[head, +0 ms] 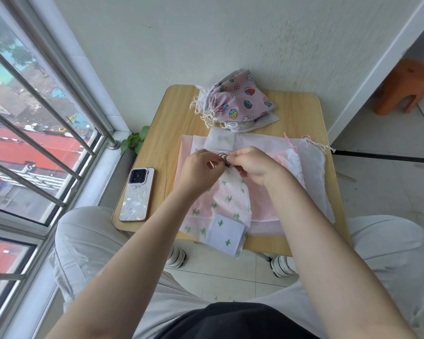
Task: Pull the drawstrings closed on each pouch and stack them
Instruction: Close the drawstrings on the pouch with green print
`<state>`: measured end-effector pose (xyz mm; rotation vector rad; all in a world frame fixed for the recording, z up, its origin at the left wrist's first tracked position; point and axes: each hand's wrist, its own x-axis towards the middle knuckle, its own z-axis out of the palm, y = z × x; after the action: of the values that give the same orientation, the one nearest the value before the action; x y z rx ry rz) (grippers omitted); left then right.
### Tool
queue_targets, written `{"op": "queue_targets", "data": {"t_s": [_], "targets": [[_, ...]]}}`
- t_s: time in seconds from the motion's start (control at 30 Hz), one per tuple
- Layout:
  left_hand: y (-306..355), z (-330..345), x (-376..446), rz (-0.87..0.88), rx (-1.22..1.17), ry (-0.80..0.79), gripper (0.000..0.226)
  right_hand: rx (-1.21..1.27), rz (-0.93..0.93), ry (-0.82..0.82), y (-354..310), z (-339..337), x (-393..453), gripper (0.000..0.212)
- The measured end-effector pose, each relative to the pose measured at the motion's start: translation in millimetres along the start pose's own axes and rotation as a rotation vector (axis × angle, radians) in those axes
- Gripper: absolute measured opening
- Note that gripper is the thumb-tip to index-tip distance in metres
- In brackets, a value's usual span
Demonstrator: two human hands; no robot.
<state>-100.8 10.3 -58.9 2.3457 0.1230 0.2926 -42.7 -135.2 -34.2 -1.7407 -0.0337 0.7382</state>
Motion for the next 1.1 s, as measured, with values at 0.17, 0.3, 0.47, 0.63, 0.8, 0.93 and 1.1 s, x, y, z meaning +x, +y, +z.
{"op": "queue_targets", "data": {"t_s": [0.17, 0.3, 0.47, 0.63, 0.8, 0.93, 1.1], "targets": [[3.0, 2.1, -1.1, -0.035, -0.016, 0.018, 0.013, 0.015, 0.000, 0.025, 0.4, 0.6, 0.6, 0.013], [0.9, 1.5, 1.9, -0.040, 0.050, 0.026, 0.014, 0.035, -0.028, 0.014, 0.7, -3.1, -1.2, 0.017], [1.0, -7.9, 5.1, -0.089, 0.076, -0.006, 0.010, -0.207, -0.107, 0.202, 2.3, -11.2, -0.4, 0.009], [0.4, -22.8, 11.4, -0.189, 0.162, -0.107, 0.015, -0.568, -0.241, 0.498, 4.4, -16.4, 2.5, 0.015], [7.9, -29.7, 18.6, -0.136, 0.583, -0.516, 0.023, -0.759, -0.334, 0.550, 0.5, -10.5, 5.7, 0.021], [17.5, -26.4, 24.0, -0.105, 0.823, -0.651, 0.022, -0.828, -0.386, 0.540, 1.8, -3.5, 10.5, 0.023], [9.0, -28.5, 35.9, 0.026, 0.664, -0.462, 0.039, -0.729, -0.391, 0.486, 3.1, -13.2, 15.3, 0.018]]}}
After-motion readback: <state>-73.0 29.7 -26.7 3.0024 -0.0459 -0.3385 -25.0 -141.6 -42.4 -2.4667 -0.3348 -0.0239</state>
